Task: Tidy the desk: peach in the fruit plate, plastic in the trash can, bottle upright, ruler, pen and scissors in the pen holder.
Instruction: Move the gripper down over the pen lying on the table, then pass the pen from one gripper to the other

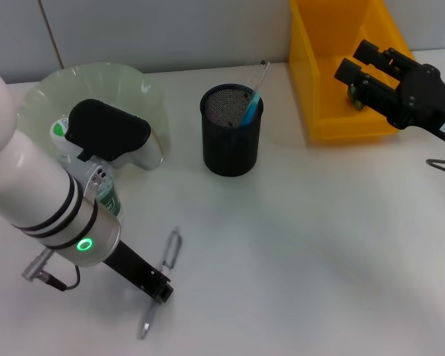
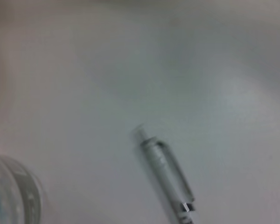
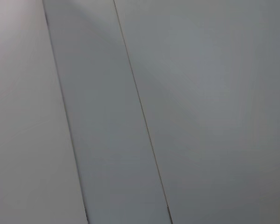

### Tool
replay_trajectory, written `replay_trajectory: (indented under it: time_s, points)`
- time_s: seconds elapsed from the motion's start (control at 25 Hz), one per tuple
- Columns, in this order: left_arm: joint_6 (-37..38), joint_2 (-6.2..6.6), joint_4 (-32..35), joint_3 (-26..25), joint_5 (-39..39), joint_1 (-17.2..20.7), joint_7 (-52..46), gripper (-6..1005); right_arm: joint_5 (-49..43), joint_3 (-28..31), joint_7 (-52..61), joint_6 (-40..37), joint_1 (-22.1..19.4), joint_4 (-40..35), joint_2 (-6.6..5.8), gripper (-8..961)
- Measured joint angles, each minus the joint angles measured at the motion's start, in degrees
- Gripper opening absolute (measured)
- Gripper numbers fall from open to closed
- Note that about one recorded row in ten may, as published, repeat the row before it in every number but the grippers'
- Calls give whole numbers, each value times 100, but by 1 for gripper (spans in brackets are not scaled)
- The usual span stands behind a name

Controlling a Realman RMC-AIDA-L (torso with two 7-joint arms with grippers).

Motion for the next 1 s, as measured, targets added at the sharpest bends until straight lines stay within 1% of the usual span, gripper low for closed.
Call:
replay_trajectory:
  time_s: [0.24, 0.68, 1.0]
  points:
    - [4, -1, -23, 37, 10, -11, 0, 269, 0, 0, 61, -31, 6, 10, 0, 609]
    - [45, 17, 37, -111, 95, -31, 170, 135, 0, 0, 69, -33, 32, 12, -6, 609]
    - [90, 9, 9, -103, 98, -71, 240, 137, 0, 4, 110, -5, 37, 13, -10, 610]
